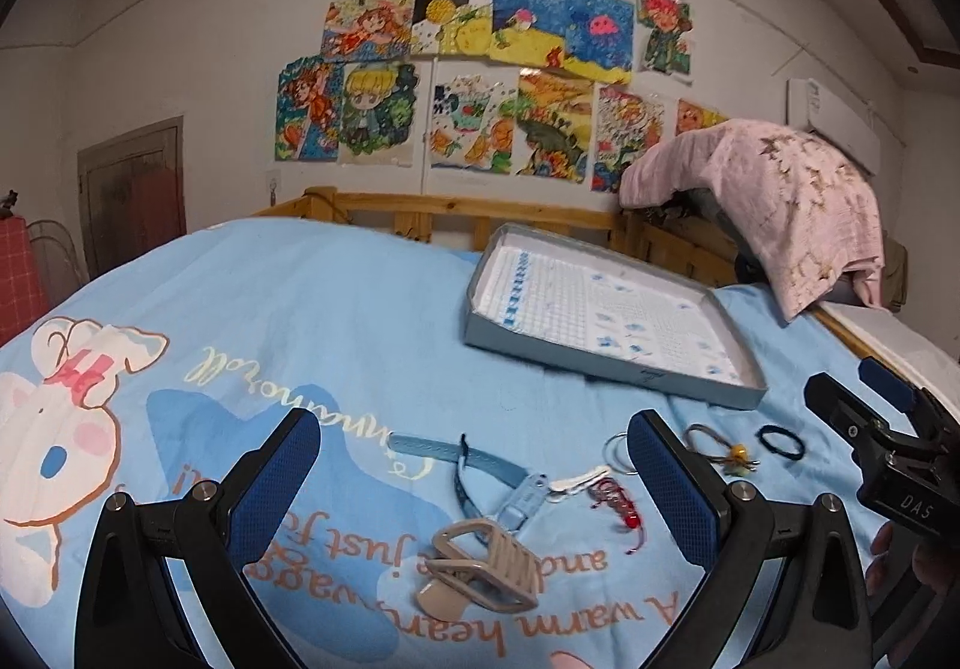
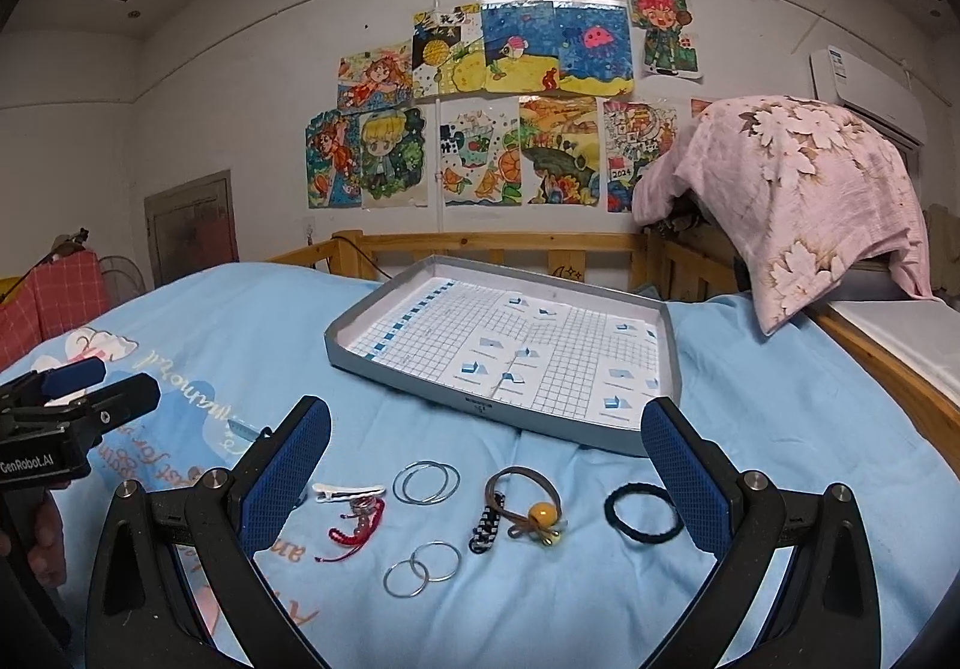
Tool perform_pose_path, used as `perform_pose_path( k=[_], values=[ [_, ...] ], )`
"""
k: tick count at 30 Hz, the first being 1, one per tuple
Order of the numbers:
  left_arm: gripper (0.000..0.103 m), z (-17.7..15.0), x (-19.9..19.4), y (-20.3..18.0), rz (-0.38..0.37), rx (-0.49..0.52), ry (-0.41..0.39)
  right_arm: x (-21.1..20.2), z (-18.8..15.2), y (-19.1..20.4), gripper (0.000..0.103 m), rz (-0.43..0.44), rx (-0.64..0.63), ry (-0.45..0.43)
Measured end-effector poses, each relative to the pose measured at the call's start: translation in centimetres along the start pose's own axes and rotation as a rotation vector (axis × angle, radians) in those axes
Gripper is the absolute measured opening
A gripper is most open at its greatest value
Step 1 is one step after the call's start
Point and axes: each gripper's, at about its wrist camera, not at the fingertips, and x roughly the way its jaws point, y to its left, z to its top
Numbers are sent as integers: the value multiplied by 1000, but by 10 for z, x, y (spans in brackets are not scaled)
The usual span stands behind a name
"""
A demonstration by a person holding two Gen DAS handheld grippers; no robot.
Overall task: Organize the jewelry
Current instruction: 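Grasp the beige plastic clip with the left tool while the right tool grasps a silver ring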
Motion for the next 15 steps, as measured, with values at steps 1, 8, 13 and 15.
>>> perform_pose_path(
  k=[1, 8, 13, 15],
  values=[
    [103, 0, 4, 1, 8, 0, 14, 5, -1, 0, 102, 0, 0, 11],
    [103, -18, 26, 2, 30, 28, 128, 28, -23, -5, 102, 54, 61, 140],
    [103, -32, 35, 2, 4, 22, 182, 40, -39, -6, 101, 82, 83, 223],
    [98, -38, 39, 3, -9, 14, 203, 44, -45, -4, 96, 97, 81, 253]
  ],
)
